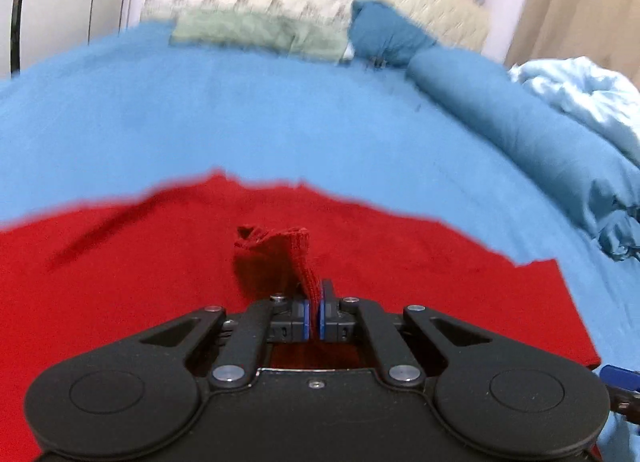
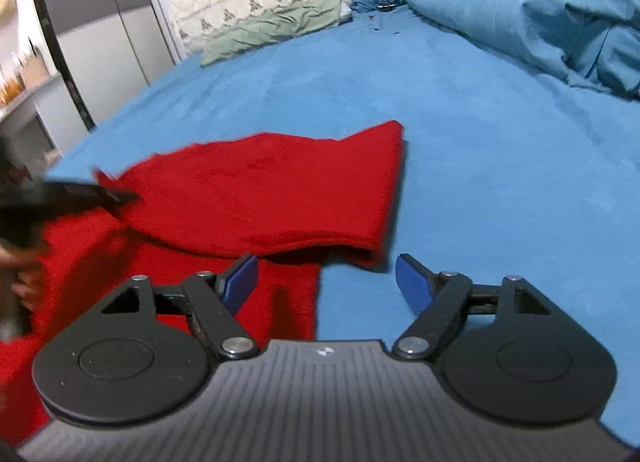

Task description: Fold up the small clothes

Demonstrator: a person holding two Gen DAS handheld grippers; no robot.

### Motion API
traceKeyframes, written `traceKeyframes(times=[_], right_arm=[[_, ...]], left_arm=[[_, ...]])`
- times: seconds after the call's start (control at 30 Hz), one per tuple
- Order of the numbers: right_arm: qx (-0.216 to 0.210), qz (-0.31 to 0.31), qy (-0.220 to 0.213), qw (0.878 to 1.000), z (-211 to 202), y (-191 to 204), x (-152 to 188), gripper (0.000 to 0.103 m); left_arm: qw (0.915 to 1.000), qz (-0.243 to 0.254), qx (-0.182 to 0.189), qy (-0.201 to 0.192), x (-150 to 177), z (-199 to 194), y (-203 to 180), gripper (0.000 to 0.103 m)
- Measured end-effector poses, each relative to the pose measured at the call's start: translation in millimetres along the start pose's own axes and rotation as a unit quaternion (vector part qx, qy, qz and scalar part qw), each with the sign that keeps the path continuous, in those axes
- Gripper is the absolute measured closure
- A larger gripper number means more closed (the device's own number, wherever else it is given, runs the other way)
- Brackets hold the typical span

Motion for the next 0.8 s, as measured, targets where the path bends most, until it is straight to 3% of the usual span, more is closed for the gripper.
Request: traceKeyframes(times=[0.27, 0.4, 0.6, 0.67, 0.73, 0.8], right_arm=[[0.025, -0.056, 0.029, 0.998, 28.1, 23.9, 9.1, 0.01], [0.03, -0.089, 0.038, 0.995, 44.5, 44.9, 7.9, 0.01], [0.046, -0.153, 0.036, 0.987, 69.7, 69.0, 4.5, 0.011], [0.077, -0.169, 0.027, 0.982, 71.9, 67.7, 0.7, 0.012], [0.113, -0.162, 0.022, 0.98, 68.6, 59.9, -2.0, 0.012], [0.109, -0.14, 0.022, 0.984, 61.3, 49.7, 0.2, 0.012]], left_arm=[[0.9895, 0.07, -0.077, -0.1, -39.6, -66.6, 40.1, 0.099], [0.9883, 0.055, -0.111, -0.089, -31.9, -73.7, 73.2, 0.099], [0.989, 0.026, -0.123, -0.079, -19.4, -77.9, 90.8, 0.099], [0.9874, 0.023, -0.129, -0.088, -21.0, -84.3, 92.1, 0.099], [0.9866, 0.014, -0.133, -0.094, -17.6, -90.9, 97.1, 0.099], [0.9865, 0.012, -0.138, -0.087, -9.7, -94.2, 103.2, 0.099]])
Point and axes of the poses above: each gripper's, at about its wrist camera, not at the fingertips, and z roughly the way its jaws point, y to its left, x to its underside, the point moved 1 cm from there along z, roughly the way its jaws point, and after that the axes turned 15 degrees about -y, right-handed, at the moved point
